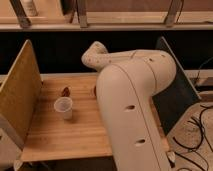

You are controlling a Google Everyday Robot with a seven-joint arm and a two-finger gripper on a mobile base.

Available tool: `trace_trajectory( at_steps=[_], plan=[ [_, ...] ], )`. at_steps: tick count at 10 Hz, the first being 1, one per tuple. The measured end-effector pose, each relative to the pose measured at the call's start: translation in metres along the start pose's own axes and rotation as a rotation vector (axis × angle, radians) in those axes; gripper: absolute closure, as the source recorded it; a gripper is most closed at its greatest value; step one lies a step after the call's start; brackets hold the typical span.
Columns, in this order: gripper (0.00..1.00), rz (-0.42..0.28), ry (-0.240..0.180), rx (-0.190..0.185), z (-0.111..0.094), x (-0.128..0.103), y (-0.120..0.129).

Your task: Place the bottle in the ceramic bowl

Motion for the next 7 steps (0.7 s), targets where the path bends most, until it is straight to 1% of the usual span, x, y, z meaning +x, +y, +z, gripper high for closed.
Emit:
trace_trajectory(
  at_steps=[2, 4, 5, 6, 7],
  plan=[
    [0.94, 0.0, 0.0, 0.0, 0.0, -0.0001, -0.0002],
    [1.0, 0.0, 0.0, 0.0, 0.0001, 0.0, -0.0002],
    [0.98, 0.0, 0.0, 0.0, 0.0001, 0.0, -0.0002],
    [0.91, 0.0, 0.0, 0.0, 0.0001, -0.0001, -0.0002],
    [0.79, 0.0, 0.0, 0.0, 0.0001, 0.0, -0.0002]
  ],
)
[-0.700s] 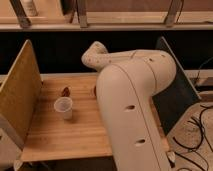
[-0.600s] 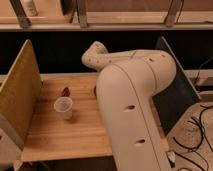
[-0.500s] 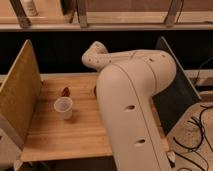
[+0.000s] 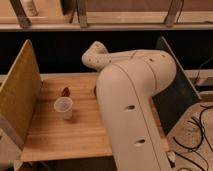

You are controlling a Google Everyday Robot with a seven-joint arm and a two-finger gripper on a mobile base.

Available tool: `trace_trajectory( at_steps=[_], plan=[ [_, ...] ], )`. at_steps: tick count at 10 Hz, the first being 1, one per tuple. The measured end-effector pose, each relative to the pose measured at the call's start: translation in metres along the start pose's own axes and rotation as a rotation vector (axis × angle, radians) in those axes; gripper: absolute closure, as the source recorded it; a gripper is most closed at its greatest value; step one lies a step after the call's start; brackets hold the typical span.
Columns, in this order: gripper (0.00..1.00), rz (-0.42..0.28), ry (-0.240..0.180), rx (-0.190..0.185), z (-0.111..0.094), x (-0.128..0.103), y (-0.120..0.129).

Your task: Place the bottle in the ceramic bowl

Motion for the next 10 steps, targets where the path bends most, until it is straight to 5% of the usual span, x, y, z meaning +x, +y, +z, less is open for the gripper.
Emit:
trace_trajectory(
  at_steps=[5, 10],
  plan=[
    [0.33, 0.0, 0.0, 0.0, 0.0, 0.0001, 0.0],
    [0.32, 0.0, 0.0, 0.0, 0.0, 0.0, 0.0001]
  ],
)
